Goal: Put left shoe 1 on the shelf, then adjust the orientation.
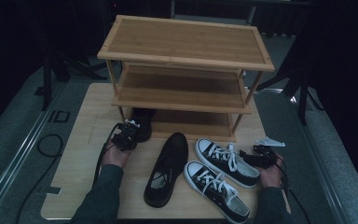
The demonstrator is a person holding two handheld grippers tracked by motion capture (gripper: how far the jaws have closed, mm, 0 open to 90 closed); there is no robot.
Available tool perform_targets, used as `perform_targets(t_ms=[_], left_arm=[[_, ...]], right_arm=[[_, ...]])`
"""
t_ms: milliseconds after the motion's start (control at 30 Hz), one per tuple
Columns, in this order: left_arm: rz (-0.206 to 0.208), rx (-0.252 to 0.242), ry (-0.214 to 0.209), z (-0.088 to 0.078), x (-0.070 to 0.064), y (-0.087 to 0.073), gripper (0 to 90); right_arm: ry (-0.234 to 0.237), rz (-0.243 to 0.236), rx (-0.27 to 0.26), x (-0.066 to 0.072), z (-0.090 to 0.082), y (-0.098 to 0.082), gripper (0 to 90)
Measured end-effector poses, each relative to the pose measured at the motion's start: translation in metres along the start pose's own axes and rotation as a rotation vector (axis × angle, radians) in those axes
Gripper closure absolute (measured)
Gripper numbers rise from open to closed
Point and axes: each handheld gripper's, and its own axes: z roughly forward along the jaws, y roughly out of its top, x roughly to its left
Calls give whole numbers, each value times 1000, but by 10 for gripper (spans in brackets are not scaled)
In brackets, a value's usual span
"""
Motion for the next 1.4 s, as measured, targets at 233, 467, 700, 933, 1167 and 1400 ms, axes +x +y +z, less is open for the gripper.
perform_targets(t_ms=[233, 467, 700, 933, 1167, 1400], left_arm=[[5, -1, -4, -2, 0, -1, 871], [26, -22, -29, -12, -3, -6, 863], [73, -41, -66, -24, -6, -13, 813], [82, -52, -90, -29, -3, -18, 778], [100, -84, -115, -39, -7, -19, 757], [143, -117, -180, -56, -19, -20, 716]], right_arm=[[0, 1, 0, 0, 0, 0, 285], [0, 0, 0, 0, 0, 0, 285], [0, 0, 0, 0, 0, 0, 284], [-2, -2, 1, 0, 0, 0, 285], [-4, -2, 2, 1, 0, 0, 285], [-3, -1, 1, 0, 0, 0, 285]])
